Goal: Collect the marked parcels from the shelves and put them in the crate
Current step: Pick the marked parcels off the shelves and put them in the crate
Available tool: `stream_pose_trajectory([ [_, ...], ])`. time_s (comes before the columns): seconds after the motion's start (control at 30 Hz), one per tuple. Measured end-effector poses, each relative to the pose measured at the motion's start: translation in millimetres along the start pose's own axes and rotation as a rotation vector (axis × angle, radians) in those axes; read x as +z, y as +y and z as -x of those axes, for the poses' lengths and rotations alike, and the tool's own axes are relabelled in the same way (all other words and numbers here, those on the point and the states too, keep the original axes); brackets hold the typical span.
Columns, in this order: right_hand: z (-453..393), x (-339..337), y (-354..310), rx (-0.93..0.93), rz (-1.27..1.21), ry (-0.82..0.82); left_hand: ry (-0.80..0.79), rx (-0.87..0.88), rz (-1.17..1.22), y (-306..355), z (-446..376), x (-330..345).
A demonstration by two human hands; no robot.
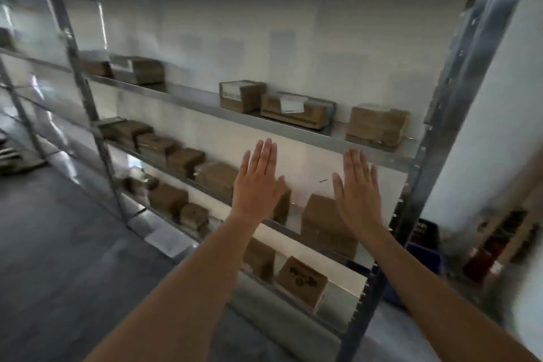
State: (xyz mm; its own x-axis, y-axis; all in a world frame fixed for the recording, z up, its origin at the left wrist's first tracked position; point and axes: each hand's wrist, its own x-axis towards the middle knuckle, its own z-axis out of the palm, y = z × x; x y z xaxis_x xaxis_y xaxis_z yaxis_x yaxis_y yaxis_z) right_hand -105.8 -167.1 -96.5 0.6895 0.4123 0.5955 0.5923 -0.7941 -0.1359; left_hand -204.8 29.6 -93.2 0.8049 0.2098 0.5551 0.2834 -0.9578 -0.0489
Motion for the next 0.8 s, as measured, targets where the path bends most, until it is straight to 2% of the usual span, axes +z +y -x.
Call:
stream_pose_trajectory([
  [0.13,-43,33,-62,-0.114,-0.061,0.012,0.011,-0.072,-0.136,-82,1,-3],
  [0.27,-91,60,-104,-0.201,-0.133,0.015,0.045,-0.22,-0.221,-144,-12,-3],
  [0.57,-181,99,-185,-0.389,-0.258,0.033,0.089,-0.343,-0.339,-208,-53,5],
  [0.8,-236,147,-249,-0.462,-0.325,0.043,0.146,-0.403,-0.389,-279,-97,14],
])
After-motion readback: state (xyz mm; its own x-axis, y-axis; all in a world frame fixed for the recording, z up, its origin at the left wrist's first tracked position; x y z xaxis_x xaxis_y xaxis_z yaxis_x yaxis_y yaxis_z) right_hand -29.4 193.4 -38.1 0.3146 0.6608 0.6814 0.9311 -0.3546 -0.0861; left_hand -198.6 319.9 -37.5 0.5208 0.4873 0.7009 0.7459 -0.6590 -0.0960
